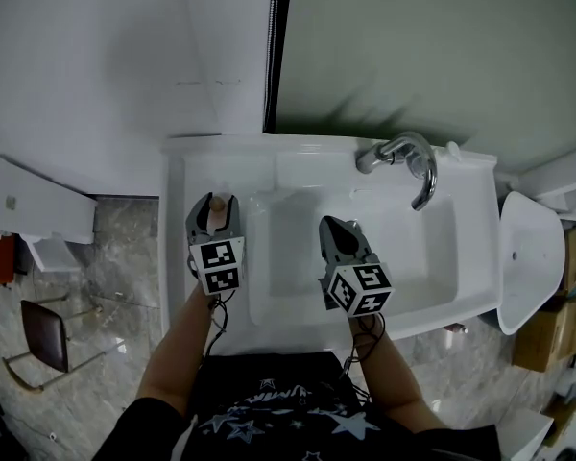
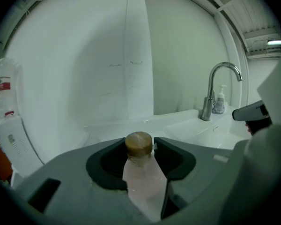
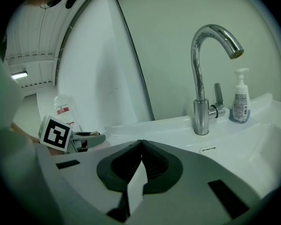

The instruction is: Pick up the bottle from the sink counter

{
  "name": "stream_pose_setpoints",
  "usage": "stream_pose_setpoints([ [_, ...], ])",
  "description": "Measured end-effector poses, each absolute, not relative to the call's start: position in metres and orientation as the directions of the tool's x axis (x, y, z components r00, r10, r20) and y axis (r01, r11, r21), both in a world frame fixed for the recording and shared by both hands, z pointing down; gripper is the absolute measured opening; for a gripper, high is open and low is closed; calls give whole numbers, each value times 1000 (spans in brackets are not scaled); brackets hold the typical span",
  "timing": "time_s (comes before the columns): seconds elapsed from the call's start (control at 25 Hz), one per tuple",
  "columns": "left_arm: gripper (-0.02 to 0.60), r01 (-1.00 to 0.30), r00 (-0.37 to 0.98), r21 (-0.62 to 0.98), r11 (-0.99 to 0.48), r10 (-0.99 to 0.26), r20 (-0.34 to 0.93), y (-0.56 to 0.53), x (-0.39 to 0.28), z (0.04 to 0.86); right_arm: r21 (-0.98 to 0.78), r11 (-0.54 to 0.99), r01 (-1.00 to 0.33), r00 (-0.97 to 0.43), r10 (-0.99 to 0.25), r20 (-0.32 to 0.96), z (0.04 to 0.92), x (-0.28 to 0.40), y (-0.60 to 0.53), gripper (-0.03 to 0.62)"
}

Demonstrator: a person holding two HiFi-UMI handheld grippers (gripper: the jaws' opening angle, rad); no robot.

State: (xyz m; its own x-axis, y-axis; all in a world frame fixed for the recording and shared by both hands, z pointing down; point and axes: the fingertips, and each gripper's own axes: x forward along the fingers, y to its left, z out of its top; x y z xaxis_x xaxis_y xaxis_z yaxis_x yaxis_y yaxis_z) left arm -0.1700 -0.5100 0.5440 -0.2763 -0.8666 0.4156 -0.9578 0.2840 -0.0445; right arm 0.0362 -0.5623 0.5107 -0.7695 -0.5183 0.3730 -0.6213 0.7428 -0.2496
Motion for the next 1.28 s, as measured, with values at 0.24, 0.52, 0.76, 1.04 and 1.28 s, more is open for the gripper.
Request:
stream_pose_setpoints([
  [0.24, 170, -939, -318, -17, 345, -846, 428, -510, -174, 546, -266, 736, -622, -768, -508, 390, 522, 44, -564, 3],
  [0.52, 147, -952, -253, 49, 303, -863, 437, -501, -171, 541, -258, 724, -640, -757, -535, 376, 514, 49, -561, 3],
  [0.76, 147, -980, -144, 68, 186, -907, 397, -485, -160, 512, -242, 699, -673, -731, -579, 361, 504, 50, -545, 3],
  [1.04, 147, -990, -42, 112, 85, -938, 345, -453, -159, 478, -222, 675, -704, -707, -633, 316, 479, 48, -515, 3],
  [1.28, 147, -991, 59, 131, -18, -944, 324, -419, -156, 462, -198, 632, -749, -661, -692, 289, 461, 54, -477, 2],
])
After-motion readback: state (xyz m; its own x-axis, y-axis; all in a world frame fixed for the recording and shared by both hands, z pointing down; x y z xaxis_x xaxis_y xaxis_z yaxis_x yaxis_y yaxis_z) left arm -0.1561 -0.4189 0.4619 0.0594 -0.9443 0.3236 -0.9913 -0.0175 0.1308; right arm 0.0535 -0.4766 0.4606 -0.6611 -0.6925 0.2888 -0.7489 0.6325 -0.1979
